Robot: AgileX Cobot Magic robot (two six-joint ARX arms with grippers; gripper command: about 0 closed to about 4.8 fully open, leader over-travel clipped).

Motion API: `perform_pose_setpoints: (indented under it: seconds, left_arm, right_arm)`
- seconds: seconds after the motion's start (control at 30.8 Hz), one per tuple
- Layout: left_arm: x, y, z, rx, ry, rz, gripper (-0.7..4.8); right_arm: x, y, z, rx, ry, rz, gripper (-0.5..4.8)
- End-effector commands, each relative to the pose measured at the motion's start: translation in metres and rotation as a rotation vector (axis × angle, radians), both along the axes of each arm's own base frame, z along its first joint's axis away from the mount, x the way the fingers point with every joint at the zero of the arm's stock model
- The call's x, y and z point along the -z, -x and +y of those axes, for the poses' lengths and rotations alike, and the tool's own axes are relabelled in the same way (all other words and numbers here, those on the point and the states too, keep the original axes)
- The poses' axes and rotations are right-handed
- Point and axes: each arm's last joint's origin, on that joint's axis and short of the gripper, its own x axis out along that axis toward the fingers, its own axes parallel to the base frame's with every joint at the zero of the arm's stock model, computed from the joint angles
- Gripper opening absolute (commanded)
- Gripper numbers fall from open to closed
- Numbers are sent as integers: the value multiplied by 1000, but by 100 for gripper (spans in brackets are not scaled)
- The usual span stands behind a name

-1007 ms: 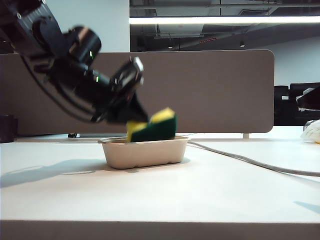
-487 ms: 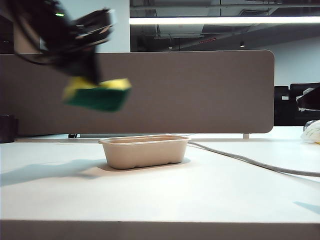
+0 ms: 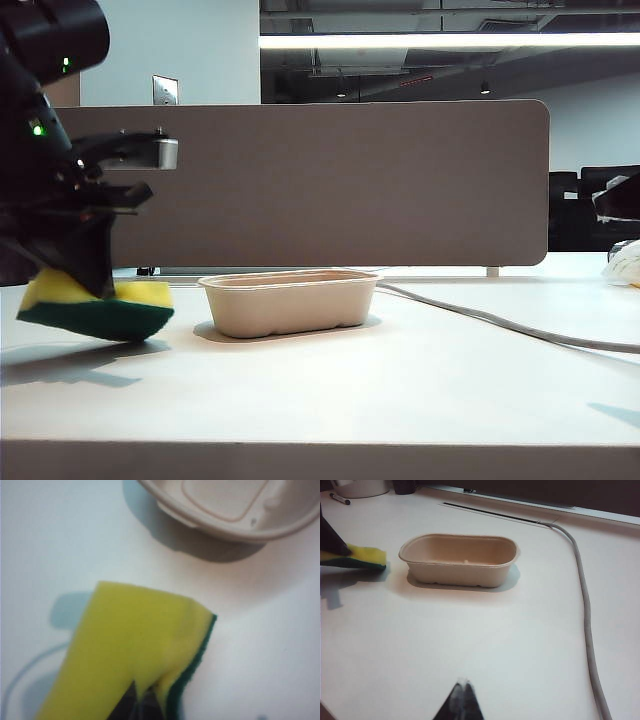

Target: Take out the cleaning sponge from the paper lunch box and place it on the table.

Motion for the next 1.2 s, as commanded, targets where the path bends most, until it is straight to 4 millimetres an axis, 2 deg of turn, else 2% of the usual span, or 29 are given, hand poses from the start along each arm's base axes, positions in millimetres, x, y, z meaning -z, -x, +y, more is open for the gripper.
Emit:
perform_pose_setpoints:
  seconds: [0.03,0.1,0.13,0.19,0.39,0.45,0.49,0.52,0.55,0.58,0.62,0.65,0.68,0.84,1.1,1.2]
  left_arm:
    - [-2,-7,-6,32,96,-40,16]
    - [-1,-10,-8,55,128,-45,154]
    - [-2,-10,-8,55,131,-54,241]
    - [-4,-11,-8,44,143,-60,341]
    - [-5,-12,-8,41,146,-61,450]
    - [-5,-12,-8,40,148,-63,466]
    - [-7,-11,-8,37,150,-63,463]
    - [-9,-10,-8,32,156,-64,427]
    - [-11,-8,-7,30,160,-66,353]
    - [-15,-6,-6,30,162,-71,239]
    - [-21,-3,-5,33,169,-79,74]
    - [-26,0,-4,35,180,-89,-24]
    - [-31,3,-3,40,197,-101,-1]
    - [-63,27,5,24,285,-176,-6]
    - [-120,89,0,159,454,-481,-6]
    - [-134,109,-3,161,505,-569,-6]
  right_arm:
    - [-2,0,0,0,-11,-13,-5]
    - [-2,0,0,0,-11,-13,-5]
    - [-2,0,0,-1,-11,-13,-5]
    - [-2,0,0,0,-11,-13,-5]
    - [-2,0,0,0,-11,-13,-5]
    - [-2,0,0,0,-11,-13,-5]
    - [-2,0,0,0,-11,-13,-5]
    - [-2,0,0,0,-11,-13,-5]
    - [-2,0,0,0,-11,-14,-5]
    - [-2,0,0,0,-11,-13,-5]
    - [-2,0,0,0,-11,-14,-5]
    - [-2,0,0,0,-11,-14,-5]
    - [-2,0,0,0,-12,-14,-5]
    - [-5,-1,-4,31,-31,-40,-5]
    - [-11,-7,-23,226,-65,-107,-5]
    - [-14,-8,-31,305,-79,-144,-5]
